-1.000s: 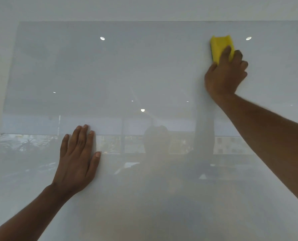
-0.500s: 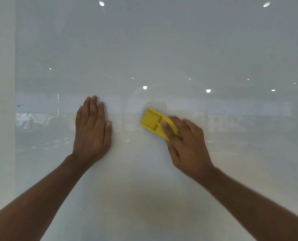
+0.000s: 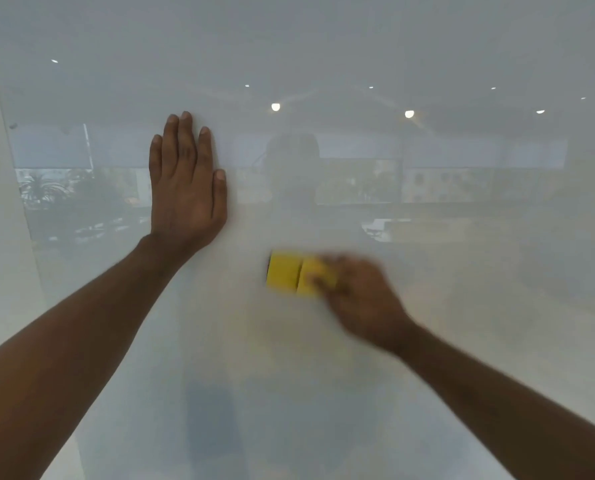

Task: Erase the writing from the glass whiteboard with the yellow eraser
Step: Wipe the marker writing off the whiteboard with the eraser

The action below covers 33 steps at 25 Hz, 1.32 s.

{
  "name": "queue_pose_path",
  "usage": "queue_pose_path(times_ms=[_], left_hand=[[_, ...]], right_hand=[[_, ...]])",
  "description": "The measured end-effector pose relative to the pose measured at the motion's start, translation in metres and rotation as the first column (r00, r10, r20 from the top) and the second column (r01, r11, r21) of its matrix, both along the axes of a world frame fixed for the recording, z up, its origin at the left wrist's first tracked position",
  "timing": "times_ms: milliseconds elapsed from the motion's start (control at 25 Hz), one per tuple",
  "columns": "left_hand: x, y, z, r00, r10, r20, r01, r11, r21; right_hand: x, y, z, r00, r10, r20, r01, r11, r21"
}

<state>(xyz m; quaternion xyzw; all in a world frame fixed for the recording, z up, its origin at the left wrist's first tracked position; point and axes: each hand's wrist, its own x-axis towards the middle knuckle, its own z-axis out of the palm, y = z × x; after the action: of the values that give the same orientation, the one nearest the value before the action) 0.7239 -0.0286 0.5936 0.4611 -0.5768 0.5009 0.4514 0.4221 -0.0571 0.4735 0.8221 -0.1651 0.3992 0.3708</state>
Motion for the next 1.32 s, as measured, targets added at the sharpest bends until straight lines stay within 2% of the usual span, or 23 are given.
queue_pose_path(times_ms=[40, 120, 160, 200, 240, 320, 360, 440, 480, 560, 640, 720, 800, 880, 960, 1000, 1040, 1080, 1120, 1200, 1240, 1280, 1320], left_hand=[[0.000, -0.001, -0.002, 1.000, 0.000, 0.002, 0.000, 1.000, -0.004], [0.000, -0.002, -0.003, 1.000, -0.008, 0.010, 0.008, 1.000, -0.011], [-0.001, -0.002, -0.004, 1.000, -0.009, 0.009, 0.009, 1.000, -0.010], [-0.001, -0.002, -0.004, 1.000, -0.004, 0.005, 0.004, 1.000, -0.009], [-0.003, -0.003, -0.005, 1.000, 0.002, -0.001, -0.002, 1.000, -0.008], [-0.011, -0.003, -0.009, 1.000, 0.008, -0.004, -0.008, 1.000, -0.002], [-0.017, -0.005, -0.012, 1.000, 0.013, -0.005, -0.013, 1.000, 0.008], [-0.028, -0.007, -0.019, 1.000, 0.018, 0.001, -0.018, 0.999, 0.033], [-0.034, -0.009, -0.023, 1.000, 0.014, 0.011, -0.014, 0.999, 0.036], [-0.048, -0.012, -0.029, 0.999, 0.005, 0.034, -0.006, 0.999, 0.031], [-0.068, -0.017, -0.034, 0.996, -0.005, 0.086, 0.002, 0.999, 0.033], [-0.094, -0.023, -0.039, 0.990, -0.014, 0.142, 0.011, 1.000, 0.022], [-0.121, -0.029, -0.043, 0.989, -0.013, 0.151, 0.014, 1.000, -0.005], [-0.144, -0.034, -0.045, 0.992, -0.030, 0.120, 0.030, 1.000, -0.005], [-0.161, -0.037, -0.049, 0.993, -0.039, 0.114, 0.038, 0.999, 0.013], [-0.171, -0.038, -0.051, 0.991, -0.045, 0.129, 0.041, 0.999, 0.032], [-0.182, -0.040, -0.055, 0.988, -0.053, 0.144, 0.046, 0.998, 0.053], [-0.196, -0.042, -0.060, 0.988, -0.061, 0.143, 0.051, 0.996, 0.070], [-0.209, -0.043, -0.065, 0.989, -0.068, 0.128, 0.058, 0.995, 0.081], [-0.235, -0.045, -0.075, 0.992, -0.092, 0.085, 0.082, 0.990, 0.114], [-0.247, -0.047, -0.081, 0.990, -0.108, 0.087, 0.096, 0.987, 0.132], [-0.260, -0.049, -0.088, 0.986, -0.131, 0.100, 0.115, 0.982, 0.148], [-0.269, -0.051, -0.096, 0.982, -0.151, 0.112, 0.132, 0.978, 0.162]], right_hand=[[-0.002, -0.005, 0.037, 0.970, -0.069, 0.234, 0.074, 0.997, -0.012], [-0.001, -0.013, 0.083, 0.794, -0.104, 0.598, 0.164, 0.985, -0.046], [0.004, -0.016, 0.081, 0.752, -0.087, 0.653, 0.162, 0.985, -0.056], [0.012, -0.017, 0.066, 0.767, -0.069, 0.638, 0.137, 0.989, -0.058], [0.020, -0.014, 0.037, 0.827, -0.040, 0.560, 0.079, 0.996, -0.046], [0.024, -0.001, -0.041, 0.966, 0.073, 0.246, -0.080, 0.997, 0.017], [0.013, 0.003, -0.084, 0.995, 0.098, 0.029, -0.099, 0.995, 0.025], [-0.028, 0.007, -0.153, 0.949, 0.072, -0.307, -0.068, 0.997, 0.026], [-0.053, 0.005, -0.171, 0.925, 0.030, -0.380, -0.019, 0.999, 0.033], [-0.096, -0.009, -0.162, 0.933, -0.007, -0.360, 0.030, 0.998, 0.060], [-0.132, -0.023, -0.111, 0.989, -0.026, -0.146, 0.036, 0.997, 0.066], [-0.185, -0.041, -0.041, 0.968, -0.129, 0.217, 0.124, 0.992, 0.036], [-0.248, -0.057, 0.014, 0.777, -0.244, 0.580, 0.240, 0.967, 0.086], [-0.312, -0.067, 0.030, 0.489, -0.270, 0.829, 0.258, 0.953, 0.158], [-0.336, -0.072, 0.008, 0.277, -0.299, 0.913, 0.228, 0.944, 0.240], [-0.333, -0.071, -0.012, 0.222, -0.326, 0.919, 0.201, 0.938, 0.284], [-0.323, -0.070, -0.039, 0.230, -0.340, 0.912, 0.166, 0.937, 0.307], [-0.310, -0.063, -0.067, 0.328, -0.326, 0.886, 0.137, 0.945, 0.297], [-0.291, -0.054, -0.096, 0.475, -0.278, 0.835, 0.079, 0.959, 0.274], [-0.268, -0.034, -0.154, 0.793, -0.206, 0.573, 0.052, 0.960, 0.274], [-0.268, -0.026, -0.180, 0.889, -0.204, 0.411, 0.099, 0.960, 0.262], [-0.279, -0.025, -0.201, 0.946, -0.206, 0.250, 0.154, 0.965, 0.212], [-0.294, -0.027, -0.212, 0.969, -0.176, 0.174, 0.141, 0.970, 0.197]])
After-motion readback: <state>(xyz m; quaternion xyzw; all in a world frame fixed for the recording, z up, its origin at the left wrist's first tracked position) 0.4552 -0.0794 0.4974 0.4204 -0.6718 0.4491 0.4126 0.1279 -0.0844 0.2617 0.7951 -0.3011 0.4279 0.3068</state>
